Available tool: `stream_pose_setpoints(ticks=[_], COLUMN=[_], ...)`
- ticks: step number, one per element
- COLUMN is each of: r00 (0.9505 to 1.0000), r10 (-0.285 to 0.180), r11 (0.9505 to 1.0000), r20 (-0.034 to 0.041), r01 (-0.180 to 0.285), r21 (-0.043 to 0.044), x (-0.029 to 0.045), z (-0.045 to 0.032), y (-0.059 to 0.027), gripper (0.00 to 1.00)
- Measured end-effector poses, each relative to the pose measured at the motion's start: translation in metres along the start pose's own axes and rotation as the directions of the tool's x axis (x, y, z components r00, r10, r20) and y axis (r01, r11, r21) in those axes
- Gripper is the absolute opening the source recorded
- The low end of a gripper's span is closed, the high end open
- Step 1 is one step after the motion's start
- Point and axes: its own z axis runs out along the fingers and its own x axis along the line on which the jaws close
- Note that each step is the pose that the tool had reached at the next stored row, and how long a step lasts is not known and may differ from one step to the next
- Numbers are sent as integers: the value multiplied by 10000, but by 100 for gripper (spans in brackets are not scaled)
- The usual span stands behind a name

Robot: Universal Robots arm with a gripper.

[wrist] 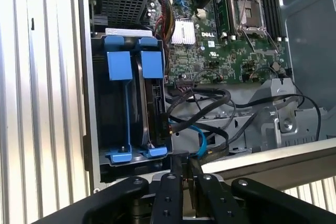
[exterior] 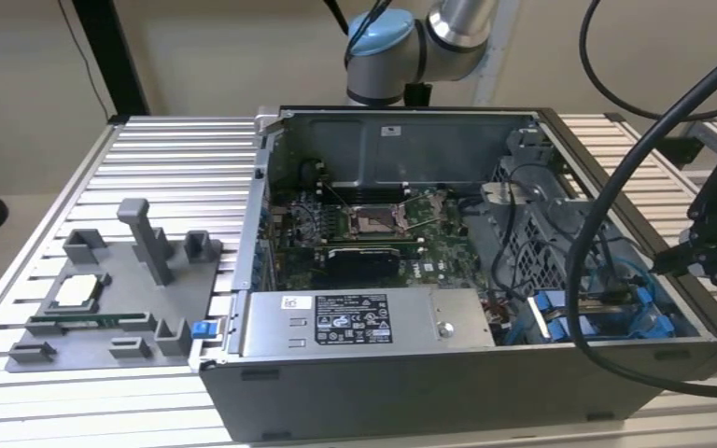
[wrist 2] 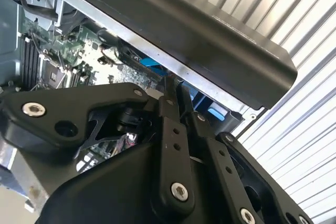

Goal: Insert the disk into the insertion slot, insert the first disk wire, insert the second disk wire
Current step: 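Insert the second disk wire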

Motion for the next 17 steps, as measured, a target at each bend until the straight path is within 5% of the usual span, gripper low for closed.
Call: stream_pose_setpoints(ticks=[7,8,17], r00=[10000,10000,10000], r10=[1,1,2], r11=[10000,10000,10000], r20=[0,0,0], r01=[-1,-1,-2], r21=[0,0,1], x=[0,0,-2], z=[0,0,-8], y=[0,0,1], gripper=[100,0,0])
